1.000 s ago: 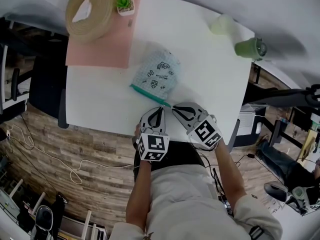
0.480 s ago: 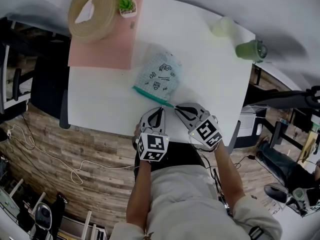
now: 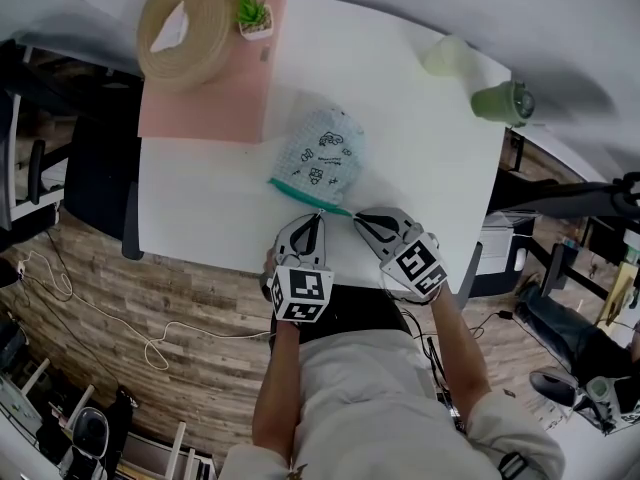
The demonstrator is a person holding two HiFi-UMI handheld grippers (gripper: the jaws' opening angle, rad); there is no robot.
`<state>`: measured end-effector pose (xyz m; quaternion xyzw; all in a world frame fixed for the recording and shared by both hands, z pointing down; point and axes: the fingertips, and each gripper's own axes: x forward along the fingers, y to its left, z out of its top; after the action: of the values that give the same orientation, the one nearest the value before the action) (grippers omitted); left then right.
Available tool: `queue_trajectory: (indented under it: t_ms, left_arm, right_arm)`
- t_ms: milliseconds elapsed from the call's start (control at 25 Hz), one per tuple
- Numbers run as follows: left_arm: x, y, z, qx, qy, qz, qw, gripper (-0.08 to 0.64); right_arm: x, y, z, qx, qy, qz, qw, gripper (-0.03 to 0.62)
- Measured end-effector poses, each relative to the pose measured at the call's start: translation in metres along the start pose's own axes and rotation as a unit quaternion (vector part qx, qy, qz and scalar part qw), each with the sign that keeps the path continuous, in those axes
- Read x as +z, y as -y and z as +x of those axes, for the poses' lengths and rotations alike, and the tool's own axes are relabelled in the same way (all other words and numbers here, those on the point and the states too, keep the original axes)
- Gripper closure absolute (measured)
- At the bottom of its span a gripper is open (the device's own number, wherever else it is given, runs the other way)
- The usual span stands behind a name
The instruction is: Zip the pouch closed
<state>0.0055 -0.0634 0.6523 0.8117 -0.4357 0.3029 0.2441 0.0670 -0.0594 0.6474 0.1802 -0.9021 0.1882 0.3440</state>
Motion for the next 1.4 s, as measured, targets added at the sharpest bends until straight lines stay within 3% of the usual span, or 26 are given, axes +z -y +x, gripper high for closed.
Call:
queue_trajectory:
  t_ms: [1400]
  left_arm:
    - [0.0, -0.061, -0.012, 0.044, -0.009, -0.019, 0.9988, 0.563]
  right_arm:
    - [-0.015, 0.022, -0.012, -0.04, -0.021, 0.027, 0.999, 0.575]
